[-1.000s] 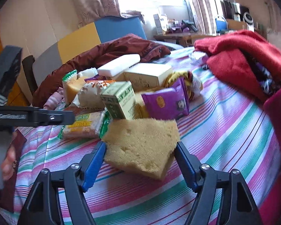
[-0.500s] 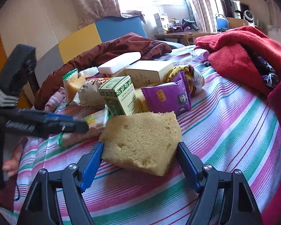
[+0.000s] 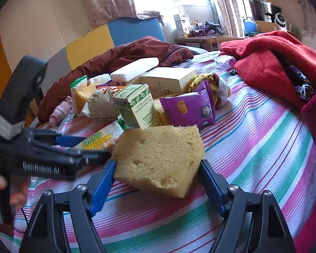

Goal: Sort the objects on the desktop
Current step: 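Grasp the WEIDAN cracker pack with the left tool while the right tool grasps a yellow sponge, then carry the cracker pack and sponge to the gold tray and release both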

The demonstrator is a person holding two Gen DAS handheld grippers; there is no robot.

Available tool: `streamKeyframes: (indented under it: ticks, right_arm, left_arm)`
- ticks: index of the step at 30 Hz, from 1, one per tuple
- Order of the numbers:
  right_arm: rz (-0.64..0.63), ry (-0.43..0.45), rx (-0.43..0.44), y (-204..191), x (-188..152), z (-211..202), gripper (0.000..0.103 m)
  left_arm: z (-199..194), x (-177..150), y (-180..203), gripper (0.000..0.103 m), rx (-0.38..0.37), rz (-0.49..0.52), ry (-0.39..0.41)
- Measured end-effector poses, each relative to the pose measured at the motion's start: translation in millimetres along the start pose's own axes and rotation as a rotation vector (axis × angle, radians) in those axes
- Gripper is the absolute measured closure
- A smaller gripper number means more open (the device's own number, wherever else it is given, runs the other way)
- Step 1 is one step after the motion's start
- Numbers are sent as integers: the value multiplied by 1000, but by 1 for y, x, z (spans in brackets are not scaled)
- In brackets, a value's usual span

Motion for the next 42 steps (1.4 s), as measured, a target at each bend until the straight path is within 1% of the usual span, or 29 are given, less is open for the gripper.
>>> streamKeyframes:
  ticks: [4, 6, 10, 12, 14, 15, 17, 18, 21, 23, 26, 29, 33, 38, 42]
  right_arm:
    - [-15, -3, -14, -2, -1, 0, 26]
    - [-20, -7, -20, -2, -1, 0, 28]
    - [-20, -32, -26, -5, -1, -3, 32]
    - [-15, -43, -10, -8, 0, -7, 34]
    - [-19, -57, 2, -13, -2, -11, 34]
    - [-27, -63, 6, -16, -4, -13, 34]
    - [-46, -68, 15, -23, -7, -17, 34]
    - [-58, -69, 19, -28, -9, -20, 35]
    - [-92, -77, 27, -40, -13, -26, 35]
    - [-113, -80, 34, -48, -16, -30, 35]
    - [-147, -83, 49, -66, -20, -36, 35]
    - [-175, -91, 83, -89, -24, -42, 35]
    - [-244, -87, 144, -131, -30, -52, 35]
    - [-331, -83, 224, -189, -37, -60, 35]
    - [-412, -125, 306, -247, -52, -58, 35]
  left_arm:
    - [-11, -13, 1, 50, -17, -58, 42]
    - [-16, -20, 2, 50, -23, -92, 66]
    - [-29, -38, 5, 52, -13, -151, 92]
    - [-37, -50, 8, 52, -10, -180, 103]
    - [-47, -62, 9, 52, -14, -210, 114]
    - [-44, -59, 11, 52, -15, -228, 121]
    - [-52, -71, 11, 52, -23, -275, 138]
    - [-46, -70, 11, 52, -21, -291, 143]
    - [-59, -88, 7, 52, -19, -354, 168]
    - [-64, -95, 8, 52, -20, -377, 184]
    - [-81, -109, 5, 52, -10, -402, 214]
    - [-110, -131, -7, 53, 3, -443, 251]
    - [-140, -145, -24, 52, 28, -502, 311]
    - [-183, -178, -60, 52, 89, -597, 361]
    - [-211, -219, -93, 52, 158, -681, 367]
Point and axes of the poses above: each gripper's, at about its wrist camera, not at the fingertips, and z roughly the way its jaws point, y to its right, x to its top, the point moved 8 cm from there along z, roughly the way its jaws point, and after that the axes turned 11 degrees about z, right-handed, at the moved point
